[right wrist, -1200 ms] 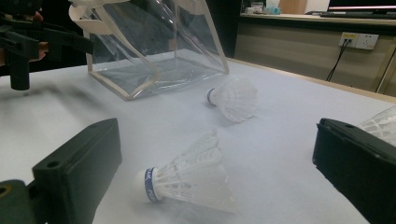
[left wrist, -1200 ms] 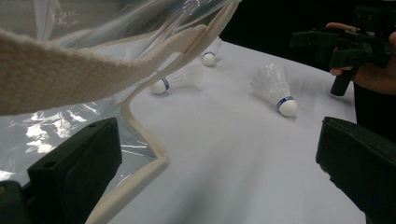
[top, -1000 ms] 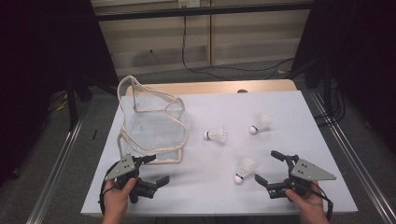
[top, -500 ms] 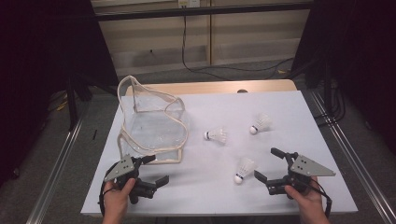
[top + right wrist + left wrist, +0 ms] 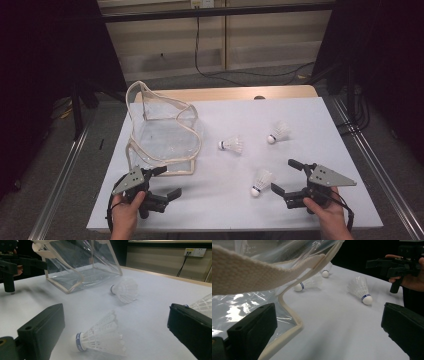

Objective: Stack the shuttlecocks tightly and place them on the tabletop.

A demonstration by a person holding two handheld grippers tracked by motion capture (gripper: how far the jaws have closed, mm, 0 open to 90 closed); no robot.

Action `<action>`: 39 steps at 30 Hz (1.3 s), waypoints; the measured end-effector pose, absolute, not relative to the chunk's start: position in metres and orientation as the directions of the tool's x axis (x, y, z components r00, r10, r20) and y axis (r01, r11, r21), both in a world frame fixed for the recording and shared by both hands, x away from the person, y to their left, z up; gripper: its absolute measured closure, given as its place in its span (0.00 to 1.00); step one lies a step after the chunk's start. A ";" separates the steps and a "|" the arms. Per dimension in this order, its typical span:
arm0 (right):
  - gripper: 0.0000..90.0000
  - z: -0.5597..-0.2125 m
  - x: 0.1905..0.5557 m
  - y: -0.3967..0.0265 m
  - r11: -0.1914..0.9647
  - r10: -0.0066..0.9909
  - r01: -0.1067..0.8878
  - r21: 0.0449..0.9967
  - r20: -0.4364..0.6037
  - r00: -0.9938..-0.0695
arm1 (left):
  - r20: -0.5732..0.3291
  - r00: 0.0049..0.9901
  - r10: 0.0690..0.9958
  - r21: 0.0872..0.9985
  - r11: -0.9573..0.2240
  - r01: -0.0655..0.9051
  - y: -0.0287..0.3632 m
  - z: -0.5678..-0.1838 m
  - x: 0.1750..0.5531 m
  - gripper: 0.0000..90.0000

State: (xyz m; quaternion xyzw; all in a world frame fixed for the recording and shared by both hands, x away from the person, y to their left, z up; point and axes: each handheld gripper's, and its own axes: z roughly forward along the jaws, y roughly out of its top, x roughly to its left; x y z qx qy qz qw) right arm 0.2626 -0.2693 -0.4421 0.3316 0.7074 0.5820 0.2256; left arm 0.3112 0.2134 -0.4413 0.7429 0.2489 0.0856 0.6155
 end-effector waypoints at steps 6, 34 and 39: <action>0.01 -0.441 0.267 -0.268 0.099 0.731 0.232 0.968 0.088 -0.677 | -0.175 0.861 0.478 0.958 -0.119 0.262 0.213 -0.441 0.310 0.00; 0.01 -0.442 0.276 -0.269 0.087 0.730 0.303 0.949 0.146 -0.667 | -0.177 0.862 0.475 0.961 -0.107 0.256 0.212 -0.442 0.311 0.01; 0.01 -0.441 0.278 -0.269 0.094 0.724 0.307 0.947 0.147 -0.674 | -0.176 0.863 0.474 0.962 -0.105 0.253 0.213 -0.442 0.311 0.01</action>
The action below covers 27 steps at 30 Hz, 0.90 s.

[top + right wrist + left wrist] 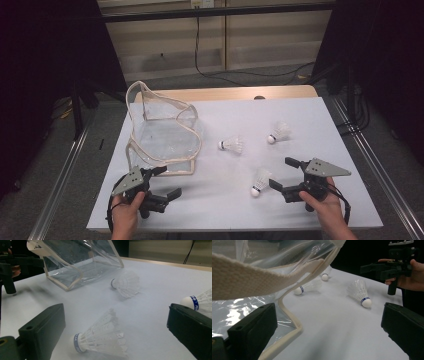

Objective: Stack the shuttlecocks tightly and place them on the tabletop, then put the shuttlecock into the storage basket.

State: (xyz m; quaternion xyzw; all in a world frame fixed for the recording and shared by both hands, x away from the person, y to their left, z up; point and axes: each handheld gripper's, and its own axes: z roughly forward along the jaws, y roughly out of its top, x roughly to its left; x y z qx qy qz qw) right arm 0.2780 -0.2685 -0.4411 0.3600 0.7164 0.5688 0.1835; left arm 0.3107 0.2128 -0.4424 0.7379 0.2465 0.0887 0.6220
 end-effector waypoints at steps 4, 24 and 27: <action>0.01 -0.442 0.279 -0.267 0.104 0.721 0.312 0.944 0.145 -0.678 | -0.176 0.864 0.471 0.962 -0.104 0.253 0.212 -0.442 0.310 0.01; 0.02 -0.443 0.285 -0.263 0.131 0.704 0.342 0.931 0.155 -0.693 | -0.180 0.865 0.468 0.963 -0.097 0.252 0.212 -0.442 0.310 0.01; 0.02 -0.443 0.286 -0.261 0.137 0.697 0.347 0.928 0.159 -0.699 | -0.176 0.866 0.469 0.964 -0.098 0.249 0.211 -0.441 0.310 0.01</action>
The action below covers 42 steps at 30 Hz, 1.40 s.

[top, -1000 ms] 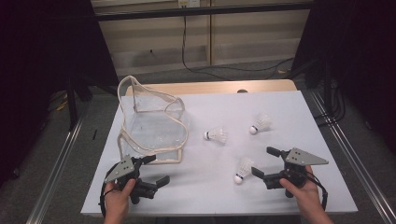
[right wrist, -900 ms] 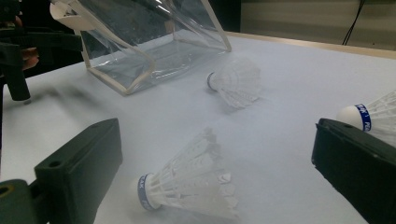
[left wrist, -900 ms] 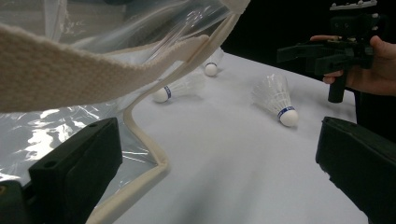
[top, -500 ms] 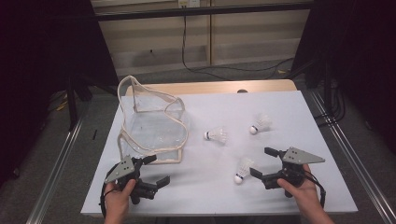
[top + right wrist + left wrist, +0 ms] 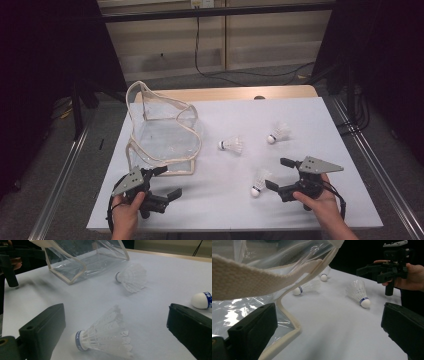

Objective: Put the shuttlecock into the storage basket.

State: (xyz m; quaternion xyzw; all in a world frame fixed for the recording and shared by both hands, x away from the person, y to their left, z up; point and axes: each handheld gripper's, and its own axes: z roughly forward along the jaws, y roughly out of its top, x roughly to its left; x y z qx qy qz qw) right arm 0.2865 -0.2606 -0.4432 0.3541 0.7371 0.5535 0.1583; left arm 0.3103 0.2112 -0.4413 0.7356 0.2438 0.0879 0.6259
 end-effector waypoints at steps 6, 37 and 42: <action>0.05 -0.444 0.287 -0.258 0.153 0.677 0.369 0.917 0.174 -0.715 | -0.174 0.869 0.464 0.963 -0.105 0.250 0.210 -0.442 0.311 0.01; 0.48 -0.446 0.289 -0.255 0.221 0.588 0.451 0.865 0.251 -0.769 | -0.168 0.869 0.465 0.963 -0.111 0.246 0.209 -0.442 0.310 0.01; 0.56 -0.447 0.287 -0.255 0.233 0.567 0.469 0.852 0.273 -0.777 | -0.167 0.868 0.468 0.963 -0.111 0.246 0.209 -0.442 0.310 0.01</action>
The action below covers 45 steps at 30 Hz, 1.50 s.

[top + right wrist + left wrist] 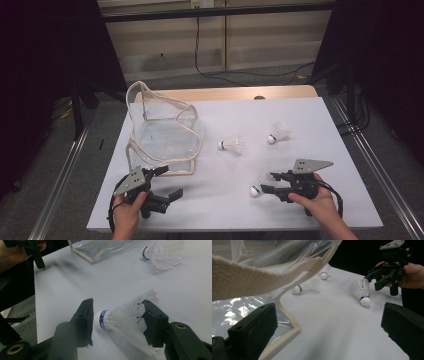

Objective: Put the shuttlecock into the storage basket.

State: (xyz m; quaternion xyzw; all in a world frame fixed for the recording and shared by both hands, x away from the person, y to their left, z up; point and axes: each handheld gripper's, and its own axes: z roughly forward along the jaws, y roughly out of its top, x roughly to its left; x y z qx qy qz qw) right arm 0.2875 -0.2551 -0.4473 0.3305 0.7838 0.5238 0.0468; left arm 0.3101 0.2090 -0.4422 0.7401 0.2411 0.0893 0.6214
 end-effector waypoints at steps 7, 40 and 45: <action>0.66 -0.452 0.285 -0.254 0.258 0.539 0.477 0.840 0.284 -0.793 | -0.158 0.872 0.463 0.963 -0.125 0.240 0.208 -0.442 0.309 0.01; 0.98 -0.454 0.283 -0.246 0.331 0.485 0.472 0.817 0.281 -0.828 | -0.157 0.872 0.464 0.964 -0.121 0.238 0.208 -0.441 0.309 0.01; 0.98 -0.454 0.282 -0.246 0.335 0.482 0.470 0.817 0.280 -0.830 | -0.159 0.871 0.464 0.964 -0.117 0.238 0.208 -0.441 0.309 0.01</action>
